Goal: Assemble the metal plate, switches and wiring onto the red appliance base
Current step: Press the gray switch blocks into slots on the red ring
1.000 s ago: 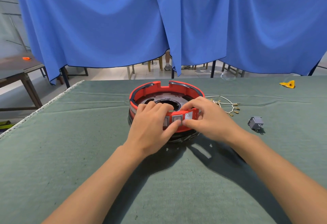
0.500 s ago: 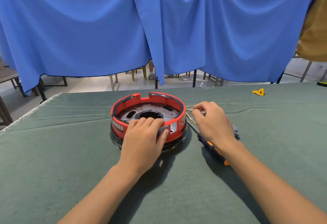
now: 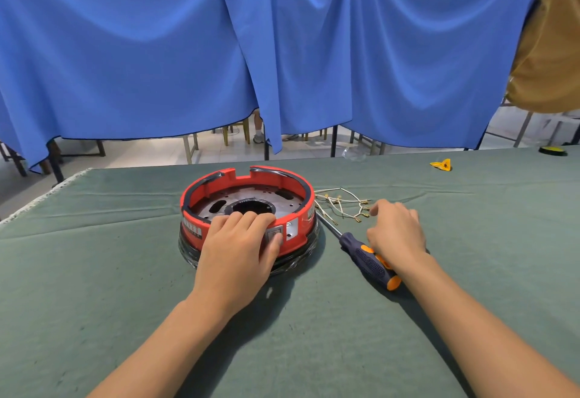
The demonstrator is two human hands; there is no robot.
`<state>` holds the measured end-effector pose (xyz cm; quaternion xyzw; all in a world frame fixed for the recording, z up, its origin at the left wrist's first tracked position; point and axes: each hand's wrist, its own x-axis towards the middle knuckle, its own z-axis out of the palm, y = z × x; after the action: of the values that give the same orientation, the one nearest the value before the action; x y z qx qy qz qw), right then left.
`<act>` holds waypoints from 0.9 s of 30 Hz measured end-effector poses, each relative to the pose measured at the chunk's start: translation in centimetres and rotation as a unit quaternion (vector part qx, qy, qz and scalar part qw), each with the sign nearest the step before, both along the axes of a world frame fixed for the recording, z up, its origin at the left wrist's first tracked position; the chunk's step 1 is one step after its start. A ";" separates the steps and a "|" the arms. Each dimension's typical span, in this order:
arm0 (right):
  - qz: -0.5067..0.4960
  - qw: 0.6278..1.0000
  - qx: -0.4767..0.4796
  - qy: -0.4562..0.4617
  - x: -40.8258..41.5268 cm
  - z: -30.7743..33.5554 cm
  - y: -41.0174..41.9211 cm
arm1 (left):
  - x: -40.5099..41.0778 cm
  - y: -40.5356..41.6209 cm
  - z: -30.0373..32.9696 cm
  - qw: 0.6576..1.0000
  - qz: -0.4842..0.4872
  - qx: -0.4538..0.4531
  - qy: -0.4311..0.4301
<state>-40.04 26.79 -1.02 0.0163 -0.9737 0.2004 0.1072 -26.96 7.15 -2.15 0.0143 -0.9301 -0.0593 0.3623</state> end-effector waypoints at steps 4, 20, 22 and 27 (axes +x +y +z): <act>-0.004 0.999 -0.050 0.014 -0.5 0.0 0.9 | 0.0 0.2 0.1 1.000 -0.004 0.001 -0.004; 0.252 0.823 -0.499 -0.100 4.4 2.5 -4.3 | 0.1 -0.5 0.0 1.000 -0.001 0.010 -0.028; 0.243 0.821 -0.501 -0.126 4.4 2.1 -4.5 | 0.1 -0.5 0.0 1.000 -0.001 0.010 -0.025; 0.266 0.724 -0.593 -0.232 4.3 2.2 -4.1 | 0.1 -0.6 0.0 1.000 -0.004 0.007 -0.021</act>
<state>-35.76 22.67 1.22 0.1604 -0.6070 0.7544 -0.1917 -26.90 6.54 -2.14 0.0146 -0.9369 -0.0671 0.3428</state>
